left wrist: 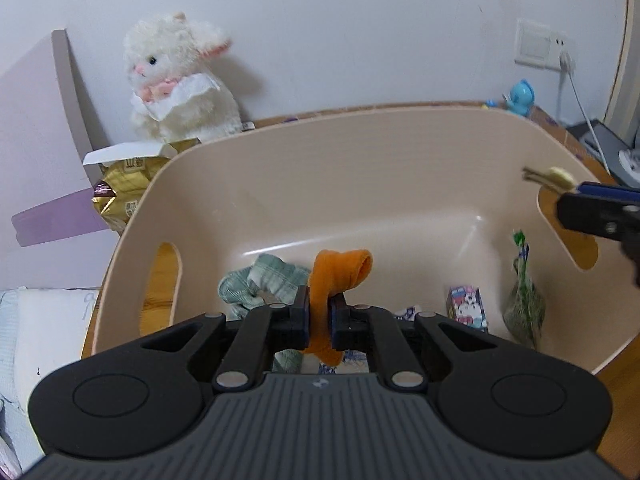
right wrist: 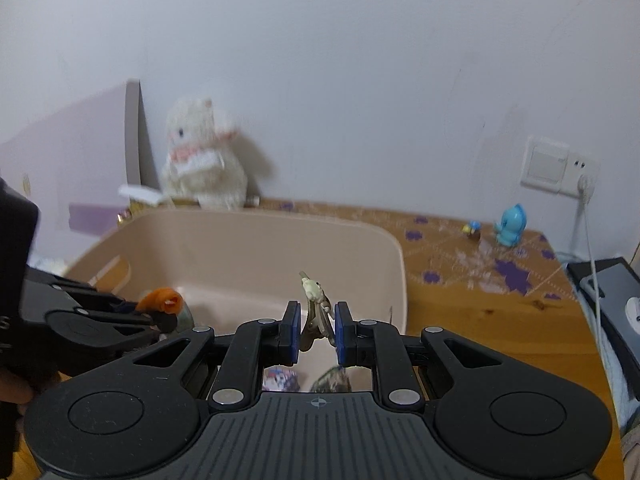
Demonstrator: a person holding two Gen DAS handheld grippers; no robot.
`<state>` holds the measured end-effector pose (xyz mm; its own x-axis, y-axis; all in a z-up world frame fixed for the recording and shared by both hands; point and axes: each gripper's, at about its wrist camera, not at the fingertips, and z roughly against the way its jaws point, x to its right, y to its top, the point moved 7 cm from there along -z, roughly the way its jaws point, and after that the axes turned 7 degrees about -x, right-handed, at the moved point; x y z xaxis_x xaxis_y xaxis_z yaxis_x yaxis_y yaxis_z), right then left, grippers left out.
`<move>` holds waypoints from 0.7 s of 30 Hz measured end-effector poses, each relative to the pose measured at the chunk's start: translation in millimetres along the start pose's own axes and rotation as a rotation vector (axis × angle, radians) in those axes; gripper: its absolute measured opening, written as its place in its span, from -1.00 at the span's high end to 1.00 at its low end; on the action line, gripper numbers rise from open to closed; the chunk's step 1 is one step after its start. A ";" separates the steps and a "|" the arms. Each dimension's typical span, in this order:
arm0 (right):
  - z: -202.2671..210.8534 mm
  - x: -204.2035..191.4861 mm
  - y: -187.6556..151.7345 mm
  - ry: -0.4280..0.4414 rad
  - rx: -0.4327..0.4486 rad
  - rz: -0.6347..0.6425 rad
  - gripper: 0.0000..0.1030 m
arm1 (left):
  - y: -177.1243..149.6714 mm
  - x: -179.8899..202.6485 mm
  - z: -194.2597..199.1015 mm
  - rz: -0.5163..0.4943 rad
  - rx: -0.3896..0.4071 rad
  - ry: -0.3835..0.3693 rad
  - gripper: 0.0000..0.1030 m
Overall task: Organize objects
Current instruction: 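Drop the orange cloth into the bin with the left tool while the right tool drops the clip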
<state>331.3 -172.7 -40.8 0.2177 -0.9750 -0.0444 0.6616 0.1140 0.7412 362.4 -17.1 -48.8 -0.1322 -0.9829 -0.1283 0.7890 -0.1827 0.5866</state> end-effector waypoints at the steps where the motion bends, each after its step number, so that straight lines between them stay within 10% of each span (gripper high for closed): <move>1: -5.3 -0.5 -2.1 -0.003 -0.017 0.005 0.68 | -1.1 0.3 -1.4 -0.008 -0.007 0.002 0.72; 4: -13.7 -1.5 -6.8 0.000 -0.051 0.011 0.64 | -3.0 0.5 -1.9 -0.010 -0.013 -0.006 0.59; 9: -12.9 -1.8 -10.5 0.014 -0.061 -0.007 0.07 | -0.1 -1.0 6.4 -0.002 0.012 0.005 -0.33; 21: 18.8 -5.2 -5.4 0.018 0.011 -0.019 -0.50 | -0.2 -1.9 27.6 0.025 0.052 0.020 -0.56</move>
<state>313.1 -171.8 -31.9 0.2182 -0.9734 -0.0703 0.6577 0.0935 0.7475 345.9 -15.8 -26.6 -0.1008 -0.9866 -0.1286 0.7595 -0.1598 0.6306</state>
